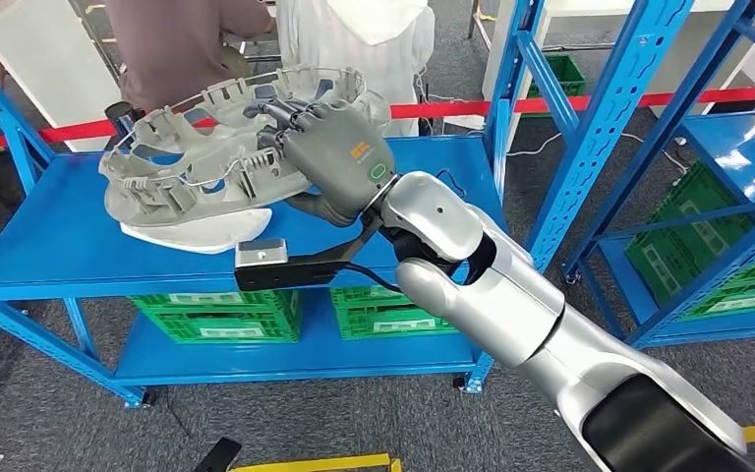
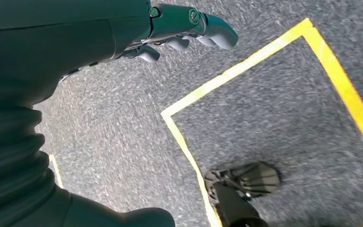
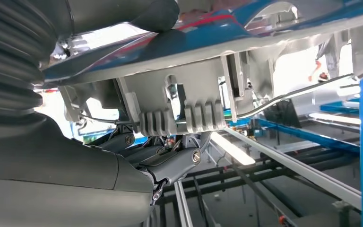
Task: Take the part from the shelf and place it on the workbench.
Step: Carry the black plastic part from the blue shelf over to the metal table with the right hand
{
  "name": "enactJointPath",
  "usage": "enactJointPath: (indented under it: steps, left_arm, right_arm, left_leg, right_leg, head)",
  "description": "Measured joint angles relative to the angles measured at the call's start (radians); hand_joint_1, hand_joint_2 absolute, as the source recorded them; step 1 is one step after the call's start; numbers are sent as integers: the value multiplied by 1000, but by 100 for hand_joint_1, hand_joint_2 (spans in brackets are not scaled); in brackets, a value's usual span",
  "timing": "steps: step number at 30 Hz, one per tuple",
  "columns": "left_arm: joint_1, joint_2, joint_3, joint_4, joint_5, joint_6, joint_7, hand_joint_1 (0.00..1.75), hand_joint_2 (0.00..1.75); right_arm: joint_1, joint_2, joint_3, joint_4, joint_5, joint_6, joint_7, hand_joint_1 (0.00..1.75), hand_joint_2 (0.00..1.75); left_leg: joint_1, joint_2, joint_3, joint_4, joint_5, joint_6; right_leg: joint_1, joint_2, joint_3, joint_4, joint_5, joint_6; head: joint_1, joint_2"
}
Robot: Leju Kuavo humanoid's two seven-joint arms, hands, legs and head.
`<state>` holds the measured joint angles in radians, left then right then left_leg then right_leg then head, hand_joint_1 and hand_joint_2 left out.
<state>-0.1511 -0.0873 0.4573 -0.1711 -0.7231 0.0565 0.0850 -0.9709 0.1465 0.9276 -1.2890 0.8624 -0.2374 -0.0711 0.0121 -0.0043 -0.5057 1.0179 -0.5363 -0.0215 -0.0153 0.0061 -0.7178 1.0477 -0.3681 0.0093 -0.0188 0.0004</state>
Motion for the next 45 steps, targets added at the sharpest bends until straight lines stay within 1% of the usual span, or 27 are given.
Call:
enactJointPath:
  steps: [2, 4, 5, 6, 7, 9, 11, 13, 15, 16, 19, 20, 21, 23, 25, 27, 28, 30, 31, 33, 35, 36, 38, 40, 42, 43, 45]
  left_arm:
    - [-4, -1, -1, 0, -12, -4, 5, 0, 175]
    - [-7, -2, -2, -1, -21, -6, 8, 0, 175]
    - [-7, -2, -2, -1, -25, -6, 9, 0, 175]
    - [-7, -2, -3, -1, -28, -7, 8, 0, 175]
    - [-7, -2, -3, -1, -31, -7, 7, 0, 175]
    - [-8, -2, -4, -1, -36, -8, 3, 0, 175]
    - [-9, -5, -4, -2, -38, -11, 0, 0, 175]
    - [-10, -6, -4, -3, -39, -12, -2, 0, 175]
    - [-9, -4, -4, -3, -37, -13, -5, 0, 175]
    - [-7, -4, -4, -3, -35, -13, -5, 0, 175]
    - [-4, -2, -4, -2, -31, -13, -7, 0, 175]
    - [-4, 0, -4, -2, -30, -13, -8, 0, 175]
    - [-4, 2, -4, -2, -28, -13, -9, 0, 175]
    - [-2, 5, -4, -2, -17, -10, -13, 0, 175]
    - [0, 6, 0, -3, 4, -3, -24, 0, 175]
    - [3, 8, 8, -4, 25, 6, -36, 0, 175]
    - [5, 9, 14, -4, 33, 10, -41, 0, 175]
    - [14, 10, 25, -3, 42, 16, -47, 0, 175]
    - [18, 10, 30, -3, 45, 19, -49, 0, 175]
    - [26, 10, 37, -3, 46, 23, -49, 0, 175]
    - [31, 10, 44, -3, 45, 25, -44, 0, 175]
    - [33, 11, 46, -3, 43, 25, -40, 0, 175]
    - [33, 11, 47, -3, 39, 25, -37, 0, 175]
    - [32, 9, 48, -3, 34, 24, -35, 0, 175]
    - [28, 6, 48, -4, 28, 21, -34, 0, 175]
    - [26, 5, 48, -4, 26, 20, -33, 0, 175]
    - [23, 6, 48, -5, 19, 18, -29, 0, 175]
  right_arm:
    - [0, -14, -2, -14, 10, 7, 13, 175, 175]
    - [1, -29, -4, -24, 16, 12, 19, 175, 175]
    - [2, -35, -5, -27, 17, 15, 21, 175, 175]
    - [3, -40, -5, -29, 18, 18, 22, 175, 175]
    - [3, -44, -6, -30, 17, 22, 24, 175, 175]
    - [0, -45, -6, -30, 14, 28, 29, 175, 175]
    - [-8, -44, -6, -30, 9, 29, 34, 175, 175]
    - [-16, -43, -5, -29, 0, 22, 33, 175, 175]
    - [-22, -42, -4, -26, -10, 13, 30, 175, 175]
    - [-25, -41, -3, -24, -14, 10, 29, 175, 175]
    - [-29, -36, 4, -17, -22, 6, 24, 175, 175]
    - [-29, -35, 7, -15, -23, 5, 23, 175, 175]
    - [-29, -34, 11, -12, -25, 4, 21, 175, 175]
    - [-30, -32, 19, -5, -35, 2, 14, 175, 175]
    - [-31, -21, 26, 2, -51, 0, -1, 175, 175]
    - [-36, 1, 35, 11, -68, -2, -15, 175, 175]
    - [-40, 15, 40, 17, -77, -5, -21, 175, 175]
    - [-45, 33, 51, 30, -86, -15, -27, 175, 175]
    - [-46, 38, 55, 34, -88, -21, -29, 175, 175]
    - [-44, 41, 61, 39, -80, -29, -29, 175, 175]
    - [-33, 41, 63, 42, -67, -33, -28, 175, 175]
    - [-24, 40, 64, 42, -59, -33, -27, 175, 175]
    - [-9, 38, 64, 42, -48, -30, -27, 175, 175]
    - [-2, 38, 64, 38, -39, -22, -23, 175, 175]
    - [2, 38, 63, 31, -31, -14, -16, 175, 175]
    - [3, 37, 62, 28, -28, -12, -13, 175, 175]
    - [7, 34, 58, 25, -21, -9, -11, 175, 175]
  left_leg:
    - [4, 4, -19, -5, 25, 19]
    - [2, 7, -47, -4, 48, 29]
    - [0, 7, -62, -2, 59, 30]
    - [-2, 8, -77, 0, 69, 32]
    - [-4, 9, -92, 3, 78, 32]
    - [-7, 9, -117, 10, 94, 31]
    - [-10, 9, -136, 16, 107, 25]
    - [-9, 9, -144, 17, 121, 13]
    - [-8, 8, -148, 14, 129, 1]
    - [-7, 7, -155, 23, 114, -5]
    - [-2, 4, -195, 154, -11, -25]
    - [1, 4, -207, 216, -45, -31]
    - [4, 4, -211, 263, -58, -37]
    - [11, 5, -176, 265, -20, -47]
    - [20, 5, -84, 149, 16, -61]
    - [21, 0, -9, 35, -1, -54]
    - [18, -2, 3, 10, -14, -45]
    - [16, -4, -9, 8, -5, -17]
    - [15, -3, -16, 10, 4, -5]
    - [15, -1, -37, 11, 27, 15]
    - [9, 0, -67, 12, 52, 24]
    - [5, 0, -84, 13, 64, 26]
    - [-4, 0, -116, 16, 87, 28]
    - [-11, 0, -143, 18, 109, 29]
    - [-13, -1, -157, 17, 128, 24]
    - [-11, -1, -159, 14, 137, 19]
    - [-8, -1, -162, 4, 156, 6]
  right_leg:
    - [0, 0, -24, 44, -56, 9]
    - [1, -1, -66, 169, -152, 15]
    - [1, -1, -82, 235, -181, 17]
    - [2, -1, -85, 280, -189, 17]
    - [3, -1, -71, 290, -178, 14]
    - [10, -1, 17, 199, -139, 1]
    - [20, -3, 121, 60, -139, -19]
    - [27, -4, 157, -4, -150, -34]
    - [24, -6, 149, -16, -132, -43]
    - [20, -8, 143, -21, -120, -48]
    - [11, -11, 112, -31, -84, -57]
    - [10, -11, 98, -31, -73, -55]
    - [8, -12, 83, -30, -62, -53]
    - [3, -13, 53, -28, -39, -44]
    - [-2, -13, 25, -20, -20, -32]
    - [-2, -11, 9, -13, -2, -18]
    - [0, -10, 6, -13, 7, -11]
    - [-1, -9, 4, -17, 19, 1]
    - [-2, -9, -2, -11, 7, 6]
    - [-3, -9, -27, 59, -75, 12]
    - [0, -9, -61, 194, -172, 12]
    - [2, -9, -69, 252, -192, 10]
    - [11, -8, -40, 276, -167, -4]
    - [25, -6, 58, 169, -137, -32]
    - [37, -6, 154, 32, -154, -54]
    - [42, -6, 178, -8, -164, -58]
    - [41, -7, 180, -32, -149, -59]
  head:
    - [4, 0]
    - [8, 0]
    - [9, 0]
    - [9, 0]
    - [9, 0]
    - [9, 0]
    - [9, 0]
    - [10, 0]
    - [12, 0]
    - [11, 0]
    - [6, 0]
    - [4, 0]
    - [4, 0]
    - [4, 0]
    - [1, 0]
    - [-2, 0]
    - [-3, 0]
    - [0, 0]
    - [1, 0]
    - [5, 0]
    - [7, 0]
    - [8, 0]
    - [8, 0]
    - [8, 0]
    - [8, 0]
    - [9, 0]
    - [13, 0]
